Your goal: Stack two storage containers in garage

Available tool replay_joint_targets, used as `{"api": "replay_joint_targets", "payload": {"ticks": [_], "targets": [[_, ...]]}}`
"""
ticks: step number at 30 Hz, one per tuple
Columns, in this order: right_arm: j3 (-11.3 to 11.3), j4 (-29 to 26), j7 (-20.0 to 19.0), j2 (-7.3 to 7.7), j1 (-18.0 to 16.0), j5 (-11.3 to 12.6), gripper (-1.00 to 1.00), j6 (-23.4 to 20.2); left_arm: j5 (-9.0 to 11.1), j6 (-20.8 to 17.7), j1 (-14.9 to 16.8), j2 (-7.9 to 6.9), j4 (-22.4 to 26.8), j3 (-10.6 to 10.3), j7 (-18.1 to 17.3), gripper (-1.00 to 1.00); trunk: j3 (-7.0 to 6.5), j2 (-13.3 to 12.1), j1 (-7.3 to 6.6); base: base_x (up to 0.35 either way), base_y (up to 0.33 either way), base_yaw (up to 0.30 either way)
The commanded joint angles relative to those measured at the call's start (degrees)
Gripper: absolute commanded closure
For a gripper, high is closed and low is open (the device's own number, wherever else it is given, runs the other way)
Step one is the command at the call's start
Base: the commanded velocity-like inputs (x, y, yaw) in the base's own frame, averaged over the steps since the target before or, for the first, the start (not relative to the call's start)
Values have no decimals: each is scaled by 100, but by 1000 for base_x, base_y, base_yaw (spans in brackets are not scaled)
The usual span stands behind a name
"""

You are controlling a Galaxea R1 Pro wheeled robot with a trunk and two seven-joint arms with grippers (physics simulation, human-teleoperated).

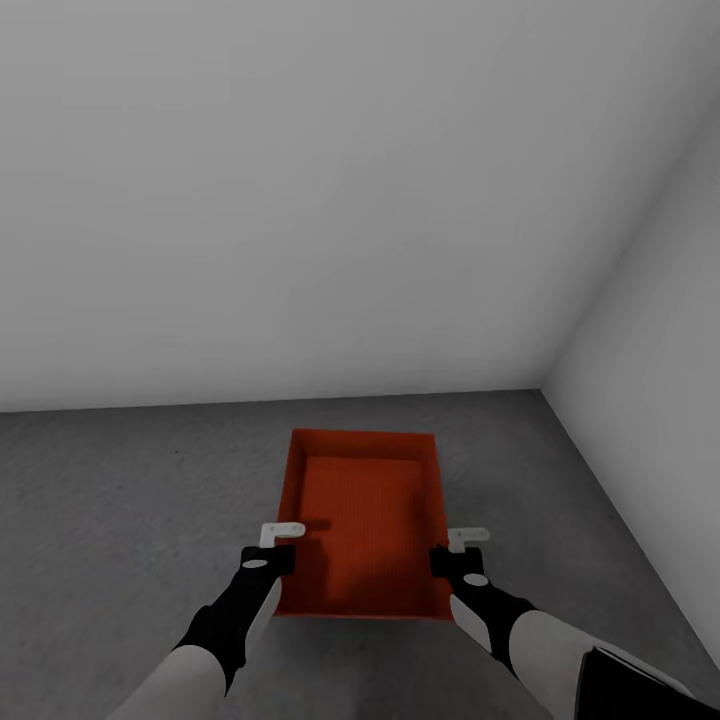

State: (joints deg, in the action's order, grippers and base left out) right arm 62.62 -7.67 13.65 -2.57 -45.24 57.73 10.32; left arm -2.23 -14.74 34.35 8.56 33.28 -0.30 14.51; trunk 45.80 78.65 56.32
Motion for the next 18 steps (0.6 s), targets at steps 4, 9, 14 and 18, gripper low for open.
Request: {"api": "replay_joint_targets", "payload": {"ticks": [4,9,14,18], "targets": [[-74,153,68,230,-5,-7,100,31,-128,-64,2,-12,12,118,61,100,4,2,0,0,0,0],[-74,152,68,230,-4,-7,100,31,-128,-64,2,-12,12,118,61,100,4,2,0,0,0,0],[-74,153,68,230,-4,-7,100,31,-128,-64,2,-12,12,118,61,100,4,2,0,0,0,0],[-74,152,68,230,-3,-7,100,31,-128,-64,2,-12,12,118,61,100,4,2,0,0,0,0]]}}
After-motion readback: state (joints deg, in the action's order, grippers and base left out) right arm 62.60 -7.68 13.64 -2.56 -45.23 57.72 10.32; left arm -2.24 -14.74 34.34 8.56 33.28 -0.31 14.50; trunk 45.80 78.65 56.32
